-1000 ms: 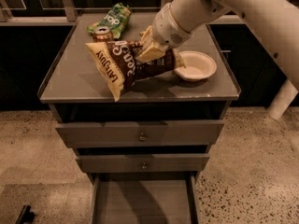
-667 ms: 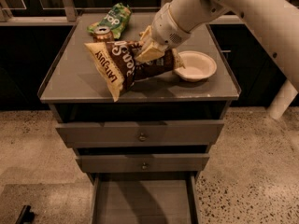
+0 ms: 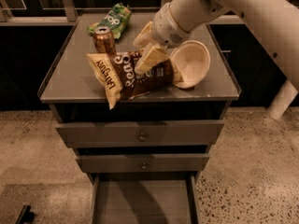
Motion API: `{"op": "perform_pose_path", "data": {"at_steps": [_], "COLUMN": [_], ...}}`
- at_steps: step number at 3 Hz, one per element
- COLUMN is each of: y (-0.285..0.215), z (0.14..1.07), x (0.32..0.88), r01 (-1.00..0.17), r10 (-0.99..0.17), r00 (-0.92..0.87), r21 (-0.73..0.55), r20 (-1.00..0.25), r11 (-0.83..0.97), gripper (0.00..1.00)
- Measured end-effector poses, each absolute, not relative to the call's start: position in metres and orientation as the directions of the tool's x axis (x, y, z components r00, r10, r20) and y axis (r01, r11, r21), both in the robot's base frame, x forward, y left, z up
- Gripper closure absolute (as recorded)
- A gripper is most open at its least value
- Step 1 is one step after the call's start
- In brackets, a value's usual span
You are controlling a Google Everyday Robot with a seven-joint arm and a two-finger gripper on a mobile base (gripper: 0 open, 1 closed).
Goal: Pick brown chip bag from bottom drawer and place on counter
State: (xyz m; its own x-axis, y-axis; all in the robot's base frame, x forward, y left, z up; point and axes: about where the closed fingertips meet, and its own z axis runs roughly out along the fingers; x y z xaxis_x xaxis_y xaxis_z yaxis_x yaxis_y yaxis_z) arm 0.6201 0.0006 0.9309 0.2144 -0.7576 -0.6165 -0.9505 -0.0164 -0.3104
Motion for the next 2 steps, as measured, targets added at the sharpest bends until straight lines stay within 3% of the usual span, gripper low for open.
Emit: {"op": "perform_pose_path", "data": {"at_steps": [1,2], "y": [0.0007,0.0007], "z": [0.9309,0.9309], "x": [0.6201,0.6201], "r01": [-0.950,-0.950], "r10": [-0.758,-0.758], "r00": [0.214,0.214], "r21": [-0.310,-0.310], "r20": [-0.616,-0.616], "r11": [-0.017,-0.017], "gripper": [0.00,0.00]}}
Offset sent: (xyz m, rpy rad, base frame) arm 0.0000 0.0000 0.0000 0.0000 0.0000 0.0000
